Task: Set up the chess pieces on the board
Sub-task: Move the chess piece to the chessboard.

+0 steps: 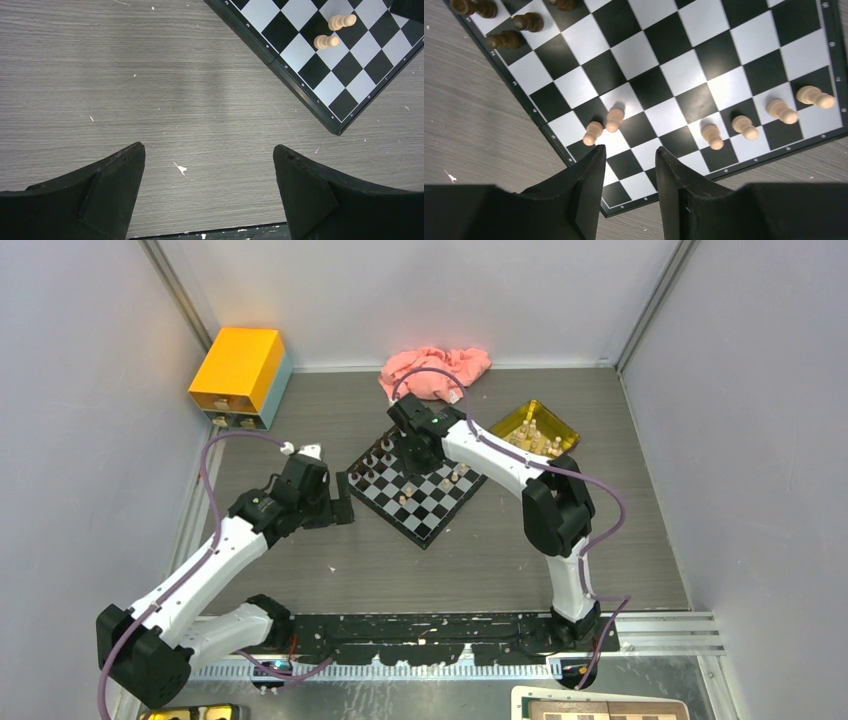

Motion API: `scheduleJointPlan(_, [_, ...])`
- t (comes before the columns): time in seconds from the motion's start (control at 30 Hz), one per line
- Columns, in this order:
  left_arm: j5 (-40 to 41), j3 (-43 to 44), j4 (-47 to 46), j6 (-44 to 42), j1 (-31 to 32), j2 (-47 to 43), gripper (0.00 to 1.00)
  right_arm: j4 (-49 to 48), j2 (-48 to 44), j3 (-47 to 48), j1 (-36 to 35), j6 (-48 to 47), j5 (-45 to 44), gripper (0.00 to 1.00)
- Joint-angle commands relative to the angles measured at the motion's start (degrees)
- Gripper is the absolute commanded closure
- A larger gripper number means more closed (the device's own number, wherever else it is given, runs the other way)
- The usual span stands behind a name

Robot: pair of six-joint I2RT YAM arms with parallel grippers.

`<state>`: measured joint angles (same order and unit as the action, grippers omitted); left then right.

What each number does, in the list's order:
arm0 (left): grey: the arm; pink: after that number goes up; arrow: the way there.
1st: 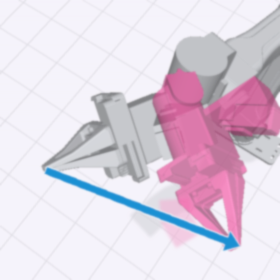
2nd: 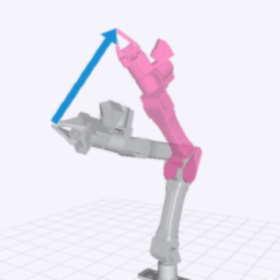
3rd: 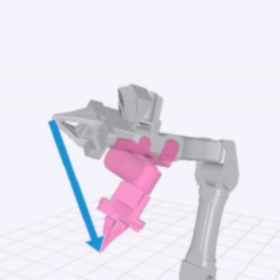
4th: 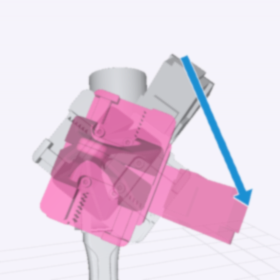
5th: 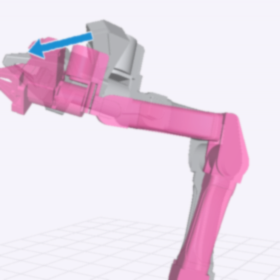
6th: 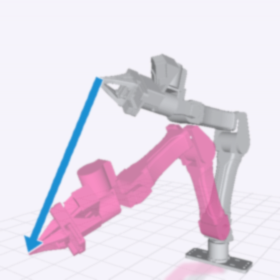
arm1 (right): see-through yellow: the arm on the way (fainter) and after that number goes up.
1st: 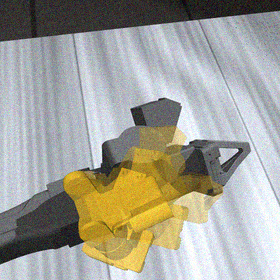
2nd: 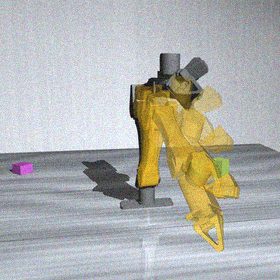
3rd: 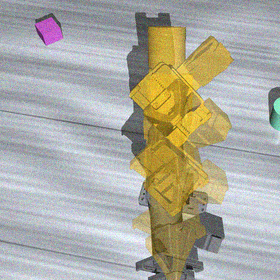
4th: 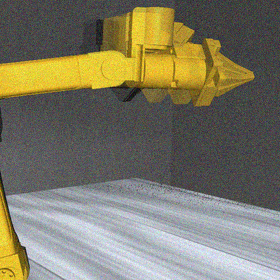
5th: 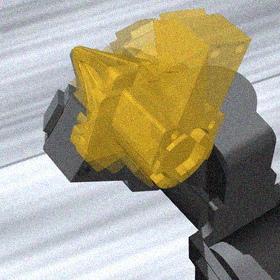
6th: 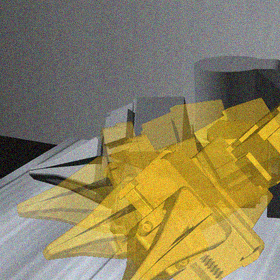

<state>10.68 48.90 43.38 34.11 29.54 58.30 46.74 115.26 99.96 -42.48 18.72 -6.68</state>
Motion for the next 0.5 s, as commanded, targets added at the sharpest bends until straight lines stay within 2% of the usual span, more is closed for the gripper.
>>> scheduleJointPlan(0.0, [0.2,-0.3,-2.1,0.7,-0.3,-1.7,0.00,0.1,1.1,3.1,-0.9,-0.4,1.5,0.53])
scheduleJointPlan(0.47, [0.1,-0.7,-1.7,0.7,-0.3,-2.4,0.00,-1.2,4.0,2.7,-1.6,0.3,3.2,0.51])
